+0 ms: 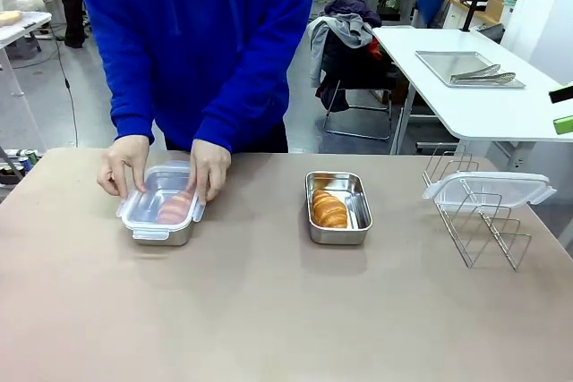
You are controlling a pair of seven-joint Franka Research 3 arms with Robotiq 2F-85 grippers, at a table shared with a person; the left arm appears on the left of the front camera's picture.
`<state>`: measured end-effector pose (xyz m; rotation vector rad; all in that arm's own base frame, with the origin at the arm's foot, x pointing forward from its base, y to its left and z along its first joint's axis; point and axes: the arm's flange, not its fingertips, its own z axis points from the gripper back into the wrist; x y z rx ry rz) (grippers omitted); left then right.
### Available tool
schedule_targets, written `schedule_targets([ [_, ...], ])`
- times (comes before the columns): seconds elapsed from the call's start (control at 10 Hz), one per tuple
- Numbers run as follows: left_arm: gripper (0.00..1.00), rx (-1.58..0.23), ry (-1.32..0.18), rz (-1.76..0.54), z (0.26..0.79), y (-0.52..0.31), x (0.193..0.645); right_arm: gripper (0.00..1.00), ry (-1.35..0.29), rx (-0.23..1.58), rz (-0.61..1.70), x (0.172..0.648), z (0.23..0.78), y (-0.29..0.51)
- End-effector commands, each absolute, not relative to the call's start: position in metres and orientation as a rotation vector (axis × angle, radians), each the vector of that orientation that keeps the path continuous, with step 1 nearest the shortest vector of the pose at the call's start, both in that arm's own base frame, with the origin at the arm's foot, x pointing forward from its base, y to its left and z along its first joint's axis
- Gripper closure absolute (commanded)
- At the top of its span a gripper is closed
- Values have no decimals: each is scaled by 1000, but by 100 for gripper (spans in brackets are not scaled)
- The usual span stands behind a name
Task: Place the bread in airtight containers.
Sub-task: Pick up one Airtight Container lid and hand it to the human.
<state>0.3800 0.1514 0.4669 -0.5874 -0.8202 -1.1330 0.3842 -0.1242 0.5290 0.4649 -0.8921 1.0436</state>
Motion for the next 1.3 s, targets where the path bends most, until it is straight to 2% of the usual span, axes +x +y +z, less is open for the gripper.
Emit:
schedule_targets([
  [0.0,0,-584,-833,-1152,466,151,379,0,-889,467,1046,385,532,-125],
  [0.6,0,-584,-833,-1152,466,151,379,0,-892,465,1043,384,529,-124],
  [0.7,0,-584,-833,-1152,466,151,379,0,-777,348,1118,398,520,-104],
  [0.9,0,-584,-833,-1152,466,151,379,0,-645,128,1222,406,501,-69],
  [1.2,0,-584,-833,-1152,466,151,379,0,-464,-11,1337,405,483,-42],
])
